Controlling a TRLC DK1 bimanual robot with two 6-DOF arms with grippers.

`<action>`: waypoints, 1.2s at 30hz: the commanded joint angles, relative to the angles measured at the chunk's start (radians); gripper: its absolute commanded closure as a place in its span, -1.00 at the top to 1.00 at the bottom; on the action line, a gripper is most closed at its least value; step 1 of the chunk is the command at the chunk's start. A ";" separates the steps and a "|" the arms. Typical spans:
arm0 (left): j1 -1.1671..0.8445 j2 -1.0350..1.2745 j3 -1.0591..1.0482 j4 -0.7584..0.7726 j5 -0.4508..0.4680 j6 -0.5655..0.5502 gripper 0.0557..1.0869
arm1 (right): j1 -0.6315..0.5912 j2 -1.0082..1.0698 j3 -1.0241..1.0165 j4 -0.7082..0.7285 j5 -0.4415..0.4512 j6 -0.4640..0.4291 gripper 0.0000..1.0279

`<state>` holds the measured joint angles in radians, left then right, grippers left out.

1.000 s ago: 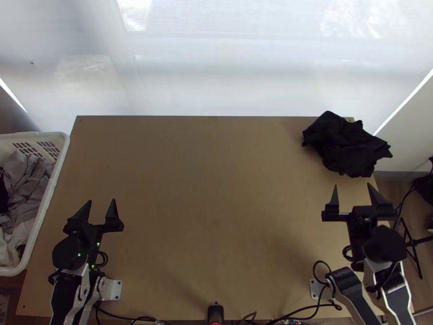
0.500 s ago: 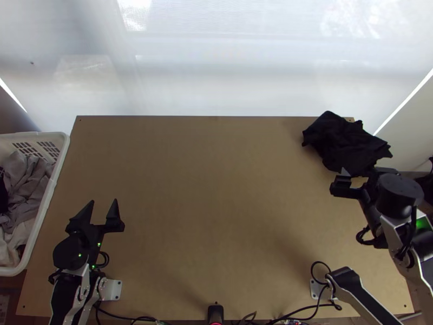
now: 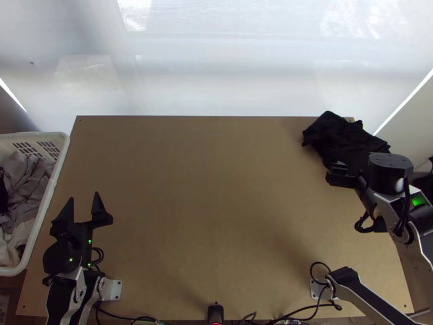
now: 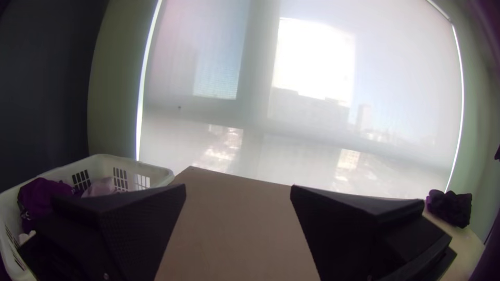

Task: Fold the t-shirt

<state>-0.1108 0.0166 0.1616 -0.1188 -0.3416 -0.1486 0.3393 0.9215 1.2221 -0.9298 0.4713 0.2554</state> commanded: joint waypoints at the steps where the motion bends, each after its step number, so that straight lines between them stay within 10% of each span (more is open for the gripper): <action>1: 0.112 0.160 0.133 -0.085 0.000 0.001 0.90 | -0.002 0.046 0.027 0.002 -0.002 0.012 0.90; 12: 0.313 0.551 0.460 -0.222 0.021 -0.069 0.90 | -0.014 0.085 0.091 -0.006 -0.013 0.007 0.90; 20: 0.714 0.957 0.747 -0.335 0.207 -0.109 0.90 | -0.060 0.091 0.111 -0.067 -0.020 0.005 0.90; 25: 0.829 1.137 0.897 -0.389 0.210 0.126 0.90 | -0.072 0.120 0.157 -0.150 -0.023 -0.031 0.90; 36: 0.945 1.671 1.023 -0.315 0.159 0.181 0.90 | -0.046 0.093 0.132 -0.187 -0.057 -0.231 0.90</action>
<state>0.7418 1.3830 1.0836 -0.4679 -0.1562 -0.0151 0.2859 1.0256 1.3693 -1.0992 0.4252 0.1013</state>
